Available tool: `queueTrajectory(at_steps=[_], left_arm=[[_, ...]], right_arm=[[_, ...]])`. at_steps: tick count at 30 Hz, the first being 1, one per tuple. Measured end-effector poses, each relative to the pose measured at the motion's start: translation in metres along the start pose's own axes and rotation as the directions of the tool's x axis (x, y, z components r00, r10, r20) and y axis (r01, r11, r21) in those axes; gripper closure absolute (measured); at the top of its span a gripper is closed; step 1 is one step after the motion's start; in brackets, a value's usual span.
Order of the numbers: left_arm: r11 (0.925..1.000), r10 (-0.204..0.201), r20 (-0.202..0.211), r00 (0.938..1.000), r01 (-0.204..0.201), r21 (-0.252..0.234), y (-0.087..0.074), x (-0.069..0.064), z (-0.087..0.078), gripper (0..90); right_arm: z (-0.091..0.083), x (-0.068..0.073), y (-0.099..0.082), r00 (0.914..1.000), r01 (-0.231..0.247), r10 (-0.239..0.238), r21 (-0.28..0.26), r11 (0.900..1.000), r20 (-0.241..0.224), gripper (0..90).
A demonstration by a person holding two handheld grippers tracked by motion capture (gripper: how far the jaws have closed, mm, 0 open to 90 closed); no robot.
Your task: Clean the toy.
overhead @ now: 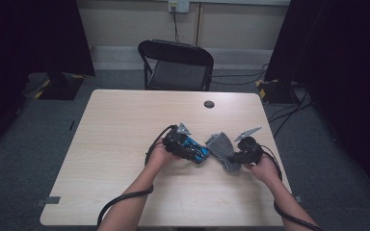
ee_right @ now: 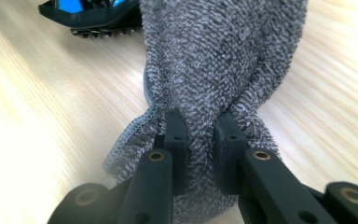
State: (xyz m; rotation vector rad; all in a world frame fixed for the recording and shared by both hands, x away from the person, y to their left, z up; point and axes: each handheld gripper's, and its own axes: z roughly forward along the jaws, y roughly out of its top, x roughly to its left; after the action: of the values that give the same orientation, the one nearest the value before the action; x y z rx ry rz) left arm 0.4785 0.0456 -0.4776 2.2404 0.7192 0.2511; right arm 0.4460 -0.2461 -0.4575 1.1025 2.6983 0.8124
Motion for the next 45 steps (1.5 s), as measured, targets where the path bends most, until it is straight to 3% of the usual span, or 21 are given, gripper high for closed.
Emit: queueTrajectory(at_steps=[7, 12, 16, 26, 33, 37, 45], left_arm=[[1.0000, 0.000, -0.005, 1.0000, 0.000, -0.005, -0.001, -0.001, 0.000, 16.5], [1.0000, 0.000, -0.002, 1.0000, 0.000, -0.010, -0.001, 0.000, 0.000, 16.5], [0.9998, -0.004, -0.003, 1.0000, 0.004, -0.019, -0.003, 0.000, 0.000, 16.5], [0.9996, -0.011, -0.003, 0.9999, 0.011, -0.027, -0.004, -0.001, -0.001, 17.4], [0.9997, -0.013, -0.005, 0.9999, 0.013, -0.022, -0.004, -0.001, -0.001, 17.4], [0.9990, -0.035, -0.012, 0.9993, 0.034, -0.030, -0.006, 0.000, -0.003, 18.3], [0.9976, -0.063, -0.006, 0.9980, 0.062, -0.030, -0.008, 0.004, -0.005, 19.7]], right_arm=[[-0.024, -0.015, 0.007, 0.9983, -0.049, 0.051, -0.077, 0.9959, 0.027, 78.8], [-0.025, -0.024, 0.028, 0.9962, -0.064, 0.071, -0.125, 0.9901, 0.050, 78.8], [-0.011, -0.024, 0.051, 0.9955, -0.033, 0.043, -0.110, 0.9934, 0.085, 78.8], [0.040, -0.008, 0.104, 0.9971, 0.065, -0.063, -0.047, 0.9968, 0.042, 78.5], [0.071, 0.000, 0.122, 0.9947, 0.102, -0.102, -0.005, 0.9948, 0.017, 78.5], [0.088, 0.005, 0.128, 0.9940, 0.109, -0.109, 0.019, 0.9939, -0.012, 78.5], [0.089, 0.004, 0.128, 0.9935, 0.114, -0.114, 0.041, 0.9926, -0.007, 78.4]])
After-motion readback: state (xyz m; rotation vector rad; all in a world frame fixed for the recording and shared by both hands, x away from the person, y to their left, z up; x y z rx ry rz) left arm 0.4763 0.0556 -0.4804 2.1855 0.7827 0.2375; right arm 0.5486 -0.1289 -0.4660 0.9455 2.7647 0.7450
